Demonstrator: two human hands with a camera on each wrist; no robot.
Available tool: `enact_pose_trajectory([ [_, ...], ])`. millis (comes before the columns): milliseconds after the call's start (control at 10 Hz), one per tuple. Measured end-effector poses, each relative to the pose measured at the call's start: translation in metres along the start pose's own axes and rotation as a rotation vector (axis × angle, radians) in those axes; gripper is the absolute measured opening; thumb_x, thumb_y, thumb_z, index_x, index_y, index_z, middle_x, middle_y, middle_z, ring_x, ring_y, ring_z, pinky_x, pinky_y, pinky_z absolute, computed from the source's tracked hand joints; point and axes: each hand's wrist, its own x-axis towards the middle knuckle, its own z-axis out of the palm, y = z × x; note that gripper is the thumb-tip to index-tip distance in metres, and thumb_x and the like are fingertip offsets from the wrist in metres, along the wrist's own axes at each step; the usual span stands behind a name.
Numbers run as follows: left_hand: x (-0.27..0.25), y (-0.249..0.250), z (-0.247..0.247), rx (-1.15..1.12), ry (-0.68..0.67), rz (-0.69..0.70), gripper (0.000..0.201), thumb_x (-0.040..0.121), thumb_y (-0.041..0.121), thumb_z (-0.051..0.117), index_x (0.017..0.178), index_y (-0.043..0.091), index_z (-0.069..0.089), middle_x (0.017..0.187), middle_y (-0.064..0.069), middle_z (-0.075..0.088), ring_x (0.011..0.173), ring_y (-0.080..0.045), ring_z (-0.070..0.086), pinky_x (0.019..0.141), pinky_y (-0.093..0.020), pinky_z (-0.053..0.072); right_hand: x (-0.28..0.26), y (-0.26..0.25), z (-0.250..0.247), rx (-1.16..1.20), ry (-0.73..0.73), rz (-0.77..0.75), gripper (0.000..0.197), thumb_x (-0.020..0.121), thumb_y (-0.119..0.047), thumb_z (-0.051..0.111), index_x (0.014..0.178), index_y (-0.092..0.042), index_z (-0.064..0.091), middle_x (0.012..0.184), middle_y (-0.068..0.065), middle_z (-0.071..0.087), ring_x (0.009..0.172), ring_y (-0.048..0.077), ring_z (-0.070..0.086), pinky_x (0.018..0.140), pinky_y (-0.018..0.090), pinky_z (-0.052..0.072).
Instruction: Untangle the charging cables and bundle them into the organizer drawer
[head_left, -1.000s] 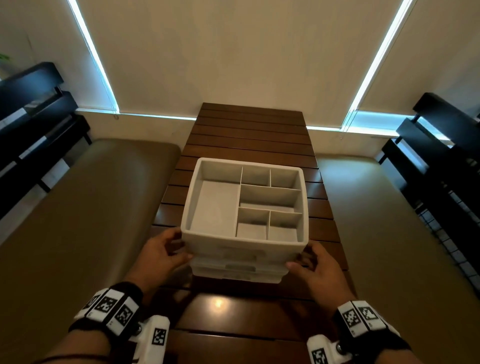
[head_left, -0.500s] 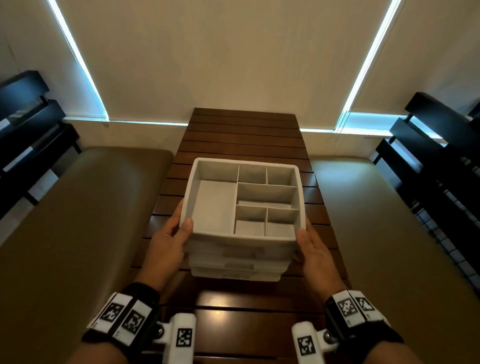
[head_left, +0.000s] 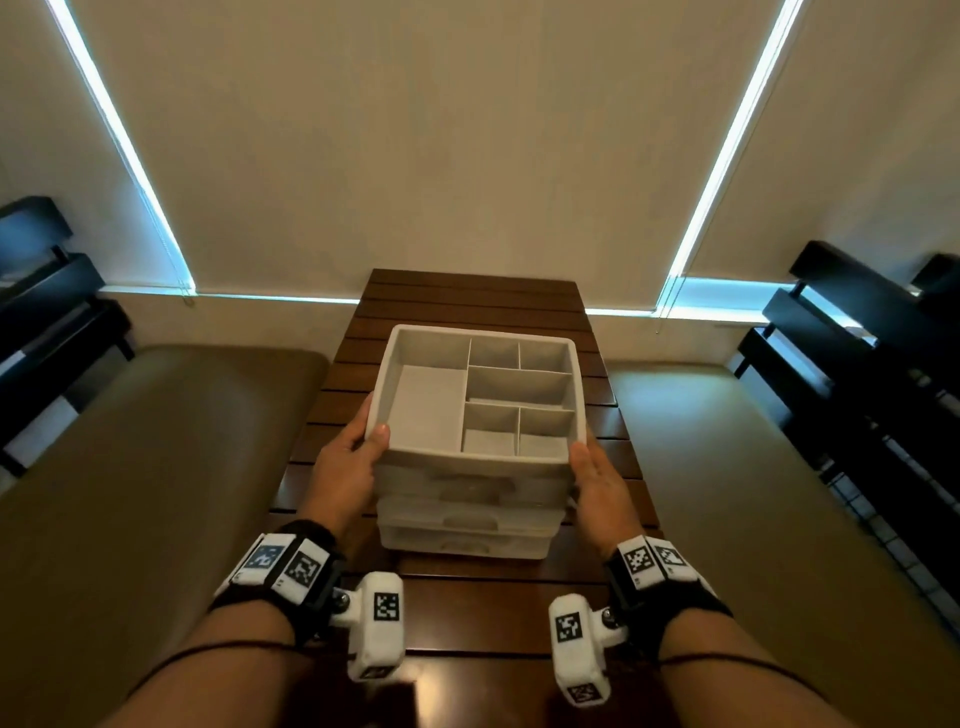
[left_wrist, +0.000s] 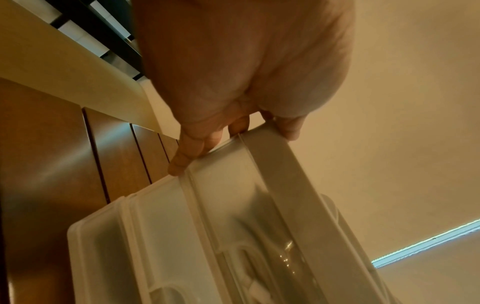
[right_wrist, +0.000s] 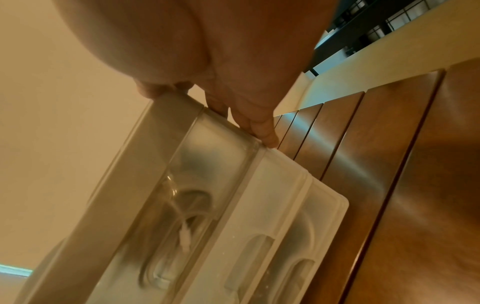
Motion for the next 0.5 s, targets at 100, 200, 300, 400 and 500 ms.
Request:
enact_pose_trajectory([
  [100,0.006,-0.002,0.003,-0.005,0.006,0.007,0.045,0.099,0.028,0.053,0.14,0.046,0.046,0.131,0.0,0.06,0.115,-0.022,0.06,0.094,-0.05,0.054,0.007,-0.001,0.0,0.004,-0.011,0.015,0.044,0.101,-0.045,0.034,0.144,-0.039,0.036,0.133,-0.002,0.053,0.119,0.02,0.053,0.102,0.052,0.046],
  [200,0.01,-0.005,0.003,-0.002,0.006,0.007,0.045,0.099,0.032,0.053,0.14,0.049,0.045,0.131,-0.001,0.06,0.115,-0.023,0.06,0.094,-0.051,0.054,0.012,-0.001,-0.001,0.031,-0.004,0.021,0.043,0.101,-0.043,0.035,0.144,-0.037,0.038,0.133,-0.001,0.054,0.12,0.019,0.053,0.103,0.049,0.046],
  [300,0.008,-0.004,0.004,-0.001,0.003,0.009,0.044,0.099,0.031,0.053,0.138,0.05,0.046,0.131,-0.002,0.06,0.115,-0.024,0.06,0.093,-0.051,0.054,0.015,-0.001,-0.001,0.043,-0.009,0.024,0.042,0.101,-0.043,0.036,0.142,-0.039,0.039,0.135,0.001,0.054,0.118,0.019,0.054,0.102,0.05,0.047],
  [400,0.003,0.003,0.005,0.019,-0.019,-0.017,0.046,0.1,0.032,0.051,0.142,0.048,0.041,0.135,-0.004,0.056,0.114,-0.023,0.059,0.094,-0.05,0.053,0.014,-0.005,-0.001,0.053,-0.031,0.061,0.043,0.101,-0.041,0.036,0.144,-0.037,0.036,0.138,0.003,0.051,0.115,0.018,0.053,0.098,0.046,0.049],
  [500,-0.014,0.017,0.004,0.07,-0.013,-0.013,0.058,0.097,0.037,0.052,0.15,0.042,0.028,0.142,-0.001,0.049,0.119,-0.023,0.054,0.097,-0.043,0.05,0.003,-0.014,-0.007,0.013,-0.057,0.069,0.053,0.1,-0.046,0.032,0.15,-0.038,0.02,0.149,0.003,0.038,0.123,0.02,0.047,0.094,0.036,0.046],
])
